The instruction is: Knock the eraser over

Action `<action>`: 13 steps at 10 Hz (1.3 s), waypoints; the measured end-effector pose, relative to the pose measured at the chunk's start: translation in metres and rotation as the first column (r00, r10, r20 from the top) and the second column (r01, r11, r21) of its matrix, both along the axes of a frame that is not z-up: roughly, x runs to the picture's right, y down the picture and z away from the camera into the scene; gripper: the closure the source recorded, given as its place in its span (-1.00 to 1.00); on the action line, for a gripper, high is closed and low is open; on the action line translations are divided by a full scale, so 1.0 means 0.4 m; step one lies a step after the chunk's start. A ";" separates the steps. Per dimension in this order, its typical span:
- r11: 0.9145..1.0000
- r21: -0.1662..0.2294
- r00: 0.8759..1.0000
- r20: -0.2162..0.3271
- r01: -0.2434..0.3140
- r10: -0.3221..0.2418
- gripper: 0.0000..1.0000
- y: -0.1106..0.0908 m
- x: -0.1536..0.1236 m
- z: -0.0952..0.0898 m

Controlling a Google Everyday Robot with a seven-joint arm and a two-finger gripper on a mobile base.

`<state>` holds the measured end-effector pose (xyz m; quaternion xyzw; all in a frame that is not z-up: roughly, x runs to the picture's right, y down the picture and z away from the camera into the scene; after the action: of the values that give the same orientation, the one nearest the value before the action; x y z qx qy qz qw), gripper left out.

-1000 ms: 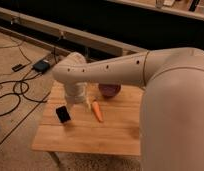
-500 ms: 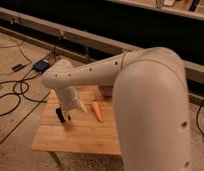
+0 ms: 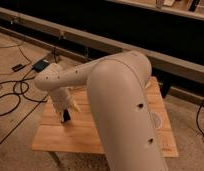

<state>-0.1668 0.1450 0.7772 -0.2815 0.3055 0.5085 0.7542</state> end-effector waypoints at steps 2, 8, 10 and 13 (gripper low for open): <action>0.999 0.035 1.000 0.002 -0.015 0.015 -0.30 -0.035 -0.025 0.063; 0.964 0.135 0.974 0.056 -0.227 0.222 -0.30 -0.186 -0.043 0.110; 0.960 0.110 0.965 0.084 -0.258 0.250 -0.30 -0.191 -0.033 0.085; 0.959 0.110 0.964 0.090 -0.260 0.251 -0.30 -0.191 -0.041 0.084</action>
<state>-0.1831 0.0685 0.8107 -0.2914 0.2068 0.6083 0.7088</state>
